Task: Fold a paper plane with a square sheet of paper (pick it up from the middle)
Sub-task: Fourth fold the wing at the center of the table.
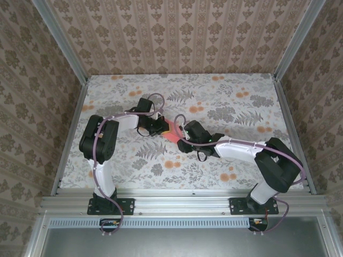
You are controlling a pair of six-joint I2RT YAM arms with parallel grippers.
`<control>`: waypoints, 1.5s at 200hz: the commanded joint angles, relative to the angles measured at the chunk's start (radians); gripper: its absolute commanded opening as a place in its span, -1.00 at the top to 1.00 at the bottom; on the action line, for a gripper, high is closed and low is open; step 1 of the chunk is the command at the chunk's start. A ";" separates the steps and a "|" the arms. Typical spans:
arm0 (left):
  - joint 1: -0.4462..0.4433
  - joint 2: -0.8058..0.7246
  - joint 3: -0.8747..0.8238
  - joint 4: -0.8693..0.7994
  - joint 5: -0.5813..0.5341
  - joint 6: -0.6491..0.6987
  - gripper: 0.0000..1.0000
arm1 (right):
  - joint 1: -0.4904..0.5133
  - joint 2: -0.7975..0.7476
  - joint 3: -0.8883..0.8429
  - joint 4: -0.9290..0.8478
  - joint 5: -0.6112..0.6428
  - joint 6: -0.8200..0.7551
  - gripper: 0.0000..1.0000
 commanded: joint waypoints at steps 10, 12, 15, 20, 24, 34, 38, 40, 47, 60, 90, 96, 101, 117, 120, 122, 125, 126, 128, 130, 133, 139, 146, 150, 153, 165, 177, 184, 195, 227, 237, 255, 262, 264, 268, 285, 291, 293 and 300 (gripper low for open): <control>-0.009 0.032 0.025 -0.023 0.011 0.025 1.00 | 0.065 -0.031 -0.118 0.187 0.107 0.352 0.45; -0.009 0.032 0.025 -0.023 0.011 0.026 1.00 | 0.071 -0.031 -0.115 0.182 0.130 0.361 0.46; -0.010 0.030 0.024 -0.022 0.010 0.025 1.00 | 0.080 -0.029 -0.109 0.171 0.157 0.372 0.49; -0.010 0.029 0.025 -0.022 0.009 0.026 1.00 | 0.096 -0.022 -0.100 0.155 0.194 0.384 0.56; -0.010 0.030 0.025 -0.023 0.008 0.026 1.00 | 0.105 -0.015 -0.094 0.146 0.221 0.401 0.62; -0.010 0.032 0.027 -0.027 0.008 0.026 1.00 | 0.112 0.006 -0.087 0.157 0.236 0.437 0.75; -0.010 0.032 0.028 -0.029 0.008 0.029 1.00 | 0.112 0.016 -0.087 0.173 0.230 0.446 0.79; -0.010 0.032 0.029 -0.030 0.008 0.029 1.00 | 0.113 0.021 -0.086 0.179 0.226 0.449 0.80; -0.010 0.032 0.032 -0.034 0.008 0.032 1.00 | 0.115 0.039 -0.080 0.187 0.224 0.462 0.82; -0.010 0.033 0.032 -0.037 0.006 0.034 1.00 | 0.121 0.073 -0.061 0.190 0.238 0.476 0.86; -0.011 0.033 0.036 -0.035 0.006 0.035 1.00 | 0.130 0.143 -0.045 0.254 0.254 0.513 0.90; -0.010 0.033 0.035 -0.036 0.006 0.035 1.00 | 0.129 0.155 -0.038 0.262 0.253 0.511 0.90; -0.010 0.033 0.036 -0.037 0.004 0.036 1.00 | 0.131 0.163 -0.033 0.267 0.255 0.509 0.90; -0.010 0.033 0.035 -0.040 0.003 0.040 1.00 | 0.132 0.179 -0.022 0.287 0.268 0.504 0.90; -0.010 0.034 0.035 -0.040 0.004 0.040 1.00 | 0.132 0.182 -0.021 0.289 0.271 0.502 0.90; -0.010 0.034 0.036 -0.041 0.004 0.040 1.00 | 0.131 0.183 -0.020 0.290 0.273 0.501 0.90; -0.010 0.033 0.036 -0.041 0.004 0.042 1.00 | 0.132 0.186 -0.019 0.292 0.277 0.499 0.90; -0.010 0.032 0.035 -0.041 0.005 0.042 1.00 | 0.133 0.186 -0.019 0.293 0.278 0.498 0.90; -0.010 0.033 0.035 -0.041 0.005 0.042 1.00 | 0.132 0.188 -0.018 0.295 0.279 0.498 0.90; -0.010 0.033 0.035 -0.041 0.006 0.041 1.00 | 0.131 0.190 -0.017 0.297 0.281 0.498 0.91; -0.010 0.033 0.034 -0.041 0.005 0.042 1.00 | 0.132 0.193 -0.017 0.299 0.282 0.497 0.91; -0.010 0.033 0.032 -0.041 0.005 0.043 1.00 | 0.131 0.194 -0.016 0.305 0.284 0.494 0.91; -0.010 0.032 0.032 -0.041 0.005 0.046 1.00 | 0.132 0.196 -0.015 0.310 0.286 0.492 0.91; -0.010 0.033 0.032 -0.041 0.006 0.045 1.00 | 0.132 0.197 -0.015 0.311 0.288 0.492 0.90; -0.010 0.034 0.031 -0.041 0.005 0.046 1.00 | 0.132 0.197 -0.015 0.312 0.290 0.491 0.90; -0.010 0.033 0.030 -0.041 0.006 0.047 1.00 | 0.130 0.208 -0.005 0.306 0.295 0.495 0.91; -0.010 0.033 0.030 -0.039 0.006 0.046 1.00 | 0.130 0.227 0.012 0.291 0.294 0.497 0.91; -0.010 0.034 0.030 -0.037 0.008 0.045 1.00 | 0.128 0.240 0.016 0.298 0.297 0.500 0.91; -0.010 0.031 0.028 -0.038 0.008 0.045 1.00 | 0.121 0.255 0.023 0.299 0.294 0.504 0.91; -0.010 0.026 0.025 -0.040 0.012 0.048 1.00 | 0.112 0.277 0.040 0.277 0.320 0.502 0.90; -0.010 0.026 0.022 -0.039 0.012 0.048 1.00 | 0.109 0.280 0.033 0.284 0.325 0.501 0.90; -0.010 0.024 0.022 -0.038 0.012 0.047 1.00 | 0.103 0.285 0.016 0.327 0.302 0.495 0.89; -0.010 0.026 0.023 -0.036 0.012 0.046 1.00 | 0.103 0.282 0.004 0.350 0.295 0.495 0.89; -0.010 0.026 0.022 -0.036 0.012 0.046 1.00 | 0.102 0.282 0.000 0.359 0.292 0.495 0.89; -0.010 0.026 0.023 -0.037 0.012 0.046 1.00 | 0.102 0.279 -0.007 0.374 0.286 0.491 0.88; -0.010 0.025 0.024 -0.038 0.013 0.046 1.00 | 0.101 0.270 -0.015 0.392 0.282 0.485 0.89; -0.010 0.026 0.023 -0.038 0.012 0.046 1.00 | 0.098 0.269 -0.015 0.394 0.282 0.487 0.88; -0.011 0.027 0.023 -0.038 0.012 0.046 1.00 | 0.097 0.270 -0.015 0.395 0.281 0.488 0.88; -0.010 0.027 0.023 -0.038 0.013 0.046 1.00 | 0.092 0.272 -0.014 0.397 0.279 0.495 0.89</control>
